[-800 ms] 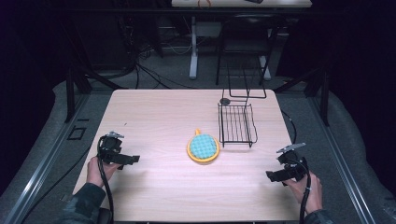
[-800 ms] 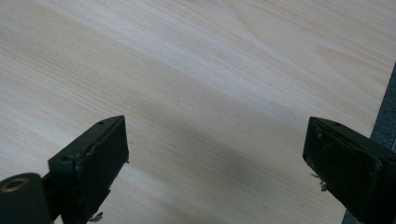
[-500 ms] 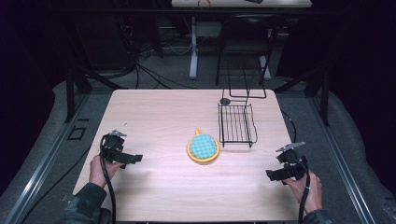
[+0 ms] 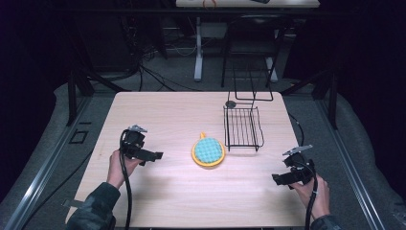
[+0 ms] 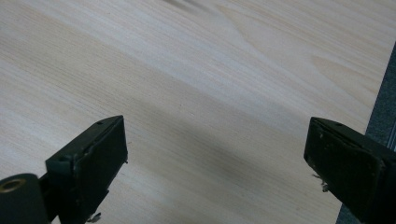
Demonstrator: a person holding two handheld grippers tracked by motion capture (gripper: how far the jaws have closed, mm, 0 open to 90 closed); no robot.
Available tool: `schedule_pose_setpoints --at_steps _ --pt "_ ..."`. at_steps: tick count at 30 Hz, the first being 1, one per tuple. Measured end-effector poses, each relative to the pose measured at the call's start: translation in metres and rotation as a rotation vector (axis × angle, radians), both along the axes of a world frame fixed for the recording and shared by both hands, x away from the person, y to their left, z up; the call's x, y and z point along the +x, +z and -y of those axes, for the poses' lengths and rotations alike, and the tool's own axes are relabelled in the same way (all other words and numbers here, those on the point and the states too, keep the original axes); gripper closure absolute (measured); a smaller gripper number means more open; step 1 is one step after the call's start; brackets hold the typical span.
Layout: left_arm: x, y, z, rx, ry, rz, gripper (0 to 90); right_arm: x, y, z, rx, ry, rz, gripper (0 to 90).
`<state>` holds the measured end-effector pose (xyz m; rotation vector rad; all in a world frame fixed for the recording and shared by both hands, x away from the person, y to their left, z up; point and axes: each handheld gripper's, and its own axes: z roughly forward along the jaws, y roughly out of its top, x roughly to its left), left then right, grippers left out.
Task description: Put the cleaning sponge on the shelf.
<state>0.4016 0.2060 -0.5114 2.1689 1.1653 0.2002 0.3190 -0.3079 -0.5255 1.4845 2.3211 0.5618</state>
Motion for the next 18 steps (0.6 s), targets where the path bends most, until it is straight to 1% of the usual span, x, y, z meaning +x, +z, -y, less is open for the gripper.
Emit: schedule_pose_setpoints --at_steps 2,3,5,7,8,9,12,15,16,17,18 --pt "0.003 0.001 0.007 -0.002 -0.011 0.004 0.2 0.0 0.0 -0.001 0.004 0.003 0.001 5.6" --pt "0.003 0.001 0.007 -0.002 -0.011 0.004 0.2 0.0 0.0 -0.001 0.004 0.003 0.001 5.6" --pt "0.007 0.002 0.016 -0.01 -0.026 -0.001 0.2 0.0 -0.001 -0.001 0.007 0.004 -0.005 5.5" --pt "0.009 0.003 0.021 -0.013 -0.039 -0.001 0.1 0.001 -0.002 -0.001 0.014 0.008 -0.01 5.5" --pt "0.012 0.005 0.029 -0.021 -0.048 0.002 0.1 0.001 -0.003 -0.001 0.015 0.007 -0.012 5.5" --pt "0.012 0.005 0.029 -0.021 -0.048 0.002 0.1 0.001 -0.003 -0.001 0.015 0.007 -0.012 5.5" --pt "0.018 0.008 0.04 -0.021 -0.069 0.008 0.1 0.001 -0.004 -0.002 0.016 0.01 -0.02 5.5" --pt "0.023 0.009 0.049 -0.033 -0.082 0.002 0.1 -0.001 -0.003 -0.003 0.012 0.017 -0.008 5.7" --pt "0.028 0.008 0.054 -0.033 -0.095 -0.009 0.0 -0.001 -0.002 -0.004 0.007 0.02 -0.005 5.9" --pt "0.028 0.008 0.054 -0.033 -0.095 -0.009 0.0 -0.001 -0.002 -0.004 0.007 0.02 -0.005 5.9" --pt "0.031 0.006 0.059 -0.035 -0.1 -0.025 0.0 -0.002 -0.002 -0.005 0.008 0.025 -0.002 6.0"
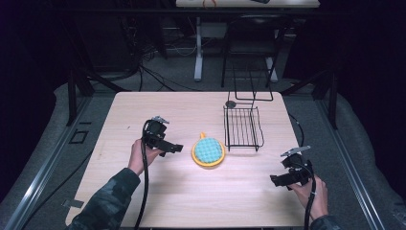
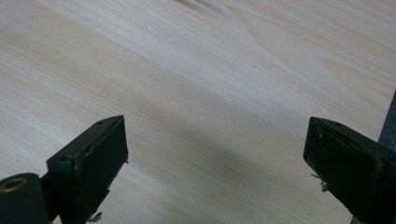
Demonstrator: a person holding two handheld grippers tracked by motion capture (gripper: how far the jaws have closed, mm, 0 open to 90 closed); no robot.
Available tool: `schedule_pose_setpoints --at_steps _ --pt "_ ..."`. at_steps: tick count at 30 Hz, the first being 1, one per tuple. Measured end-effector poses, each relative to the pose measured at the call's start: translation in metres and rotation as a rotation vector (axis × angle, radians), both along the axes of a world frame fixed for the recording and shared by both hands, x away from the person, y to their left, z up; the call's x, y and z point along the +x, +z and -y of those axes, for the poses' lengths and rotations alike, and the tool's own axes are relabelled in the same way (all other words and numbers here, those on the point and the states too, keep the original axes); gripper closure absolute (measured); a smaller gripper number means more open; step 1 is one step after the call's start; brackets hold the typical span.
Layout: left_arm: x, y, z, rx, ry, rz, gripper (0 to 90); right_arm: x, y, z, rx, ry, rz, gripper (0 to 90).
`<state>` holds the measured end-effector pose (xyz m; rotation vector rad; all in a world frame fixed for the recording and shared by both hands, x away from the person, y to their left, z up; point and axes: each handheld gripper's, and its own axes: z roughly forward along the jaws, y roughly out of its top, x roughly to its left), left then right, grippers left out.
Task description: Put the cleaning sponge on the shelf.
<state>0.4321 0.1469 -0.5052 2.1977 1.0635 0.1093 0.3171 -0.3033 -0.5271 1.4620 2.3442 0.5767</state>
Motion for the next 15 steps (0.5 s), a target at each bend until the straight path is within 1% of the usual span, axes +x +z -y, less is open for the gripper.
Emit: schedule_pose_setpoints --at_steps 1,2,4,5,7,8,12,15 --pt "0.0 0.0 0.0 0.0 0.0 0.0 0.0 0.0 0.0 0.0 0.0 0.0 0.0 6.0" --pt "0.004 -0.001 0.006 -0.001 -0.006 -0.009 0.0 0.0 0.0 0.0 -0.001 0.005 0.0 6.2" --pt "0.005 -0.002 0.008 -0.001 -0.005 -0.013 0.0 0.0 0.0 0.0 0.003 0.003 0.005 6.3" --pt "0.007 -0.001 0.01 0.002 -0.013 -0.016 0.0 -0.001 0.0 0.001 0.004 0.002 0.002 6.3" --pt "0.01 -0.002 0.015 0.004 -0.015 -0.018 0.0 0.0 0.0 0.001 0.006 -0.001 0.009 6.3" --pt "0.013 -0.002 0.02 0.011 -0.026 -0.021 0.1 -0.001 0.0 0.001 0.008 -0.001 0.01 6.3" --pt "0.016 -0.002 0.028 0.006 -0.03 -0.023 0.2 -0.001 0.001 0.0 0.005 0.005 0.005 6.4" --pt "0.017 -0.003 0.035 0.002 -0.038 -0.022 0.3 -0.001 0.001 0.0 0.009 0.006 0.013 6.5"
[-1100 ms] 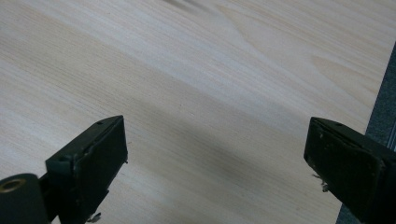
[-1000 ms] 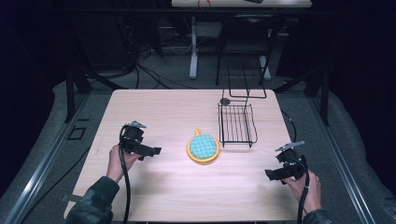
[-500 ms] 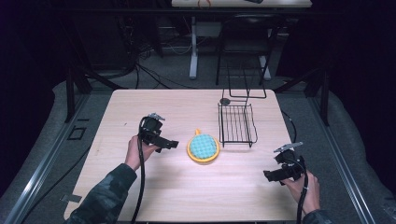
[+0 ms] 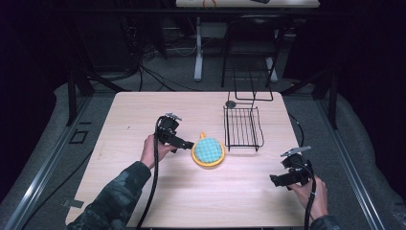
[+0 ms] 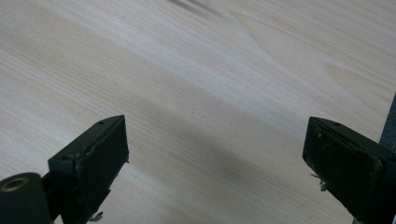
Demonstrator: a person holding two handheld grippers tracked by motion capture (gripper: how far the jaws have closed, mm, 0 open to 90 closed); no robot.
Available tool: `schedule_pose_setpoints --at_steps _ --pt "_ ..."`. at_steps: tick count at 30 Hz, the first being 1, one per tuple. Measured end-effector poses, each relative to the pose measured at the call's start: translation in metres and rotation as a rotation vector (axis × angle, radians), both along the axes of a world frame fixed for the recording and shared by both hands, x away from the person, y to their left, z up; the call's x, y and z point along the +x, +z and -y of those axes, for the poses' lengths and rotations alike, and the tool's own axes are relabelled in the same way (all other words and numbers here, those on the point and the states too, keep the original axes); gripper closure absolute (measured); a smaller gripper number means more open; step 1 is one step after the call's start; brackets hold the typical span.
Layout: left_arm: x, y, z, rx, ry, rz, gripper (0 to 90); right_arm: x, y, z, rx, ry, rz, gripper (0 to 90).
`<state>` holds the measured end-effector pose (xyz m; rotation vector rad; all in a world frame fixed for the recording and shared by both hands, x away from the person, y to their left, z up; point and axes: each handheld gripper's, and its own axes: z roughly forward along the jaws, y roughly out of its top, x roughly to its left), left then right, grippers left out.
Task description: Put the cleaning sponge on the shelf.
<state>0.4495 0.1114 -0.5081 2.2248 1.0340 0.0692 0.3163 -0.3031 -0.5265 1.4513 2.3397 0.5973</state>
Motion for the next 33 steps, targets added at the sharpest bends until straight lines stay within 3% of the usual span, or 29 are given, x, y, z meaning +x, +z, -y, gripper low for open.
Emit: schedule_pose_setpoints --at_steps 6,14,17,23,30,33 --pt "0.004 -0.003 0.014 0.012 -0.023 -0.005 2.5 0.0 -0.001 0.0 0.0 -0.001 0.001 6.8" --pt "0.008 -0.011 0.034 0.022 -0.062 -0.024 14.9 0.0 -0.001 0.0 -0.004 0.006 -0.008 7.6" --pt "0.009 -0.015 0.04 0.028 -0.074 -0.034 27.6 0.0 -0.001 0.0 -0.001 0.008 -0.001 7.9" --pt "0.016 -0.025 0.045 0.023 -0.042 -0.073 36.9 -0.001 0.0 0.0 0.004 0.007 0.003 8.0" --pt "0.02 -0.035 0.046 0.059 -0.015 -0.095 55.6 -0.001 0.0 -0.001 0.005 0.012 -0.002 8.9" --pt "0.019 -0.034 0.048 0.071 -0.019 -0.08 62.2 -0.001 0.0 -0.001 0.003 0.014 -0.001 10.1"
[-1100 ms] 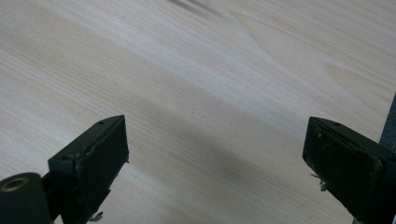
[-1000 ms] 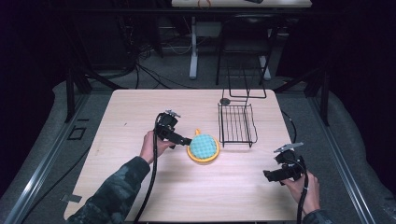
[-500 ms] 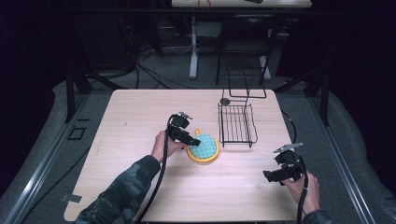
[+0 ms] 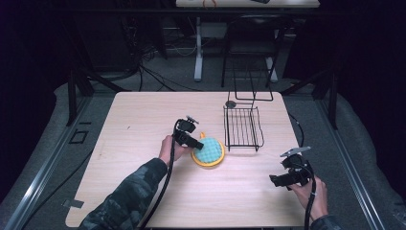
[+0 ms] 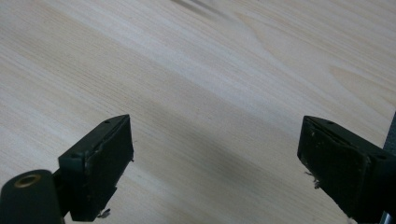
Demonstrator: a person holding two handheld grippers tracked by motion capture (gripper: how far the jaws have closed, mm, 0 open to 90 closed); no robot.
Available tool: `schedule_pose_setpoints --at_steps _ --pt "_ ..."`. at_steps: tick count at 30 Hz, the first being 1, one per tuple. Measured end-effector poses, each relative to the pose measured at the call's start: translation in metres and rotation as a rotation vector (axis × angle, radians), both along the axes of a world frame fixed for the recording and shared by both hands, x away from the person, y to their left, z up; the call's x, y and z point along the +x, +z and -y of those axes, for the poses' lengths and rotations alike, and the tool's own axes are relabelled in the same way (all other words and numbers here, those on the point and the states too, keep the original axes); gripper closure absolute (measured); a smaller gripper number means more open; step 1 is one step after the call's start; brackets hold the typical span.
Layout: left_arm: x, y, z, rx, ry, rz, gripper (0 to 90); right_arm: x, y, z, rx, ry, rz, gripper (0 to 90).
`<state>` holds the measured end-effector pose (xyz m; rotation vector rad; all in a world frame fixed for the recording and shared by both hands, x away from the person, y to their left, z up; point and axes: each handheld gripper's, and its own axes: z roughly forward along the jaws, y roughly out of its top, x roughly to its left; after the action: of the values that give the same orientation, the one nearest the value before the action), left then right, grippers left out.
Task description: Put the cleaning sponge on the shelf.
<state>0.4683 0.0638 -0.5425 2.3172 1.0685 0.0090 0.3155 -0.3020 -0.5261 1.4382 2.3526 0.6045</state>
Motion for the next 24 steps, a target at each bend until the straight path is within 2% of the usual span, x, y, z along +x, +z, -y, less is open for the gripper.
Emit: schedule_pose_setpoints --at_steps 2,6,8,9,11,15,24 --pt "0.0 0.0 0.0 0.004 -0.001 0.004 63.8 0.0 0.0 0.0 0.001 0.0 0.003 10.3" --pt "-0.001 -0.001 0.0 0.002 0.013 0.008 74.4 -0.001 0.0 -0.002 0.0 0.005 0.008 10.3" --pt "-0.003 -0.001 0.0 0.003 0.013 0.025 76.0 -0.001 0.0 -0.002 0.0 0.005 0.009 10.3" --pt "-0.004 -0.001 0.001 0.004 0.017 0.035 80.6 -0.001 0.0 -0.001 -0.001 0.007 0.009 10.3" --pt "-0.006 -0.002 0.002 0.002 0.02 0.053 83.3 -0.001 0.0 -0.001 -0.001 0.007 0.011 10.2" --pt "-0.011 -0.004 0.002 -0.006 0.023 0.095 86.3 -0.001 0.001 -0.002 0.0 0.013 0.015 10.3" --pt "-0.013 0.001 -0.001 -0.036 0.017 0.121 87.6 -0.001 0.002 -0.002 -0.007 0.022 0.011 10.2"
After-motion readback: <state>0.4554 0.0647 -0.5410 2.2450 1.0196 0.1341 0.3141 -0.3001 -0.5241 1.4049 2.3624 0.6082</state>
